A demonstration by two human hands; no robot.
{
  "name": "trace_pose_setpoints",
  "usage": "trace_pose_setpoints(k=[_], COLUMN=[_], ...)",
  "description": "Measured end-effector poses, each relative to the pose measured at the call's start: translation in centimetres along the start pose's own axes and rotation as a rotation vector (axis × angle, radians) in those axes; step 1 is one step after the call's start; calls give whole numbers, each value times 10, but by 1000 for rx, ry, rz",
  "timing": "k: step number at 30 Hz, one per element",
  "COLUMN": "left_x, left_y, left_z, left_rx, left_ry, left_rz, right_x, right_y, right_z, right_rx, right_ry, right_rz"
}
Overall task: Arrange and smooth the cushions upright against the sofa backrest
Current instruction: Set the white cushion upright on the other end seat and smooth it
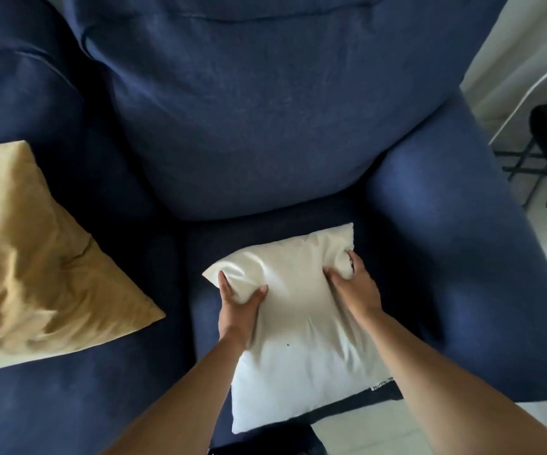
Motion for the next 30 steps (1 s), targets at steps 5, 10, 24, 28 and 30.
trace_pose_setpoints(k=[5,10,24,28,30], left_x=[35,44,-11,-18,-25], left_y=[-34,-58,-81,-102,-111], left_z=[70,143,206,231,242], left_rx=[21,63,70,265,329], left_ry=[296,572,482,512,496], left_rz=[117,190,169,209,268], right_x=[25,25,-22,-31,-44], right_y=[-38,-68,-81,-109,-122], right_z=[-48,-113,-156,-166,-177], right_rx=[-86,-164,-140,-311,-347], right_ry=[-222,-395,-252,-225,-230], right_rz=[248,417,278,365,388])
Point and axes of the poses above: each hand's wrist, its own x-axis away from the middle knuckle, its own y-axis out of the palm, z = x × y, the point moved 9 cm from there along -x, towards the middle knuckle, and after that the axes turned 5 degrees about -y, right-handed, at the moved point
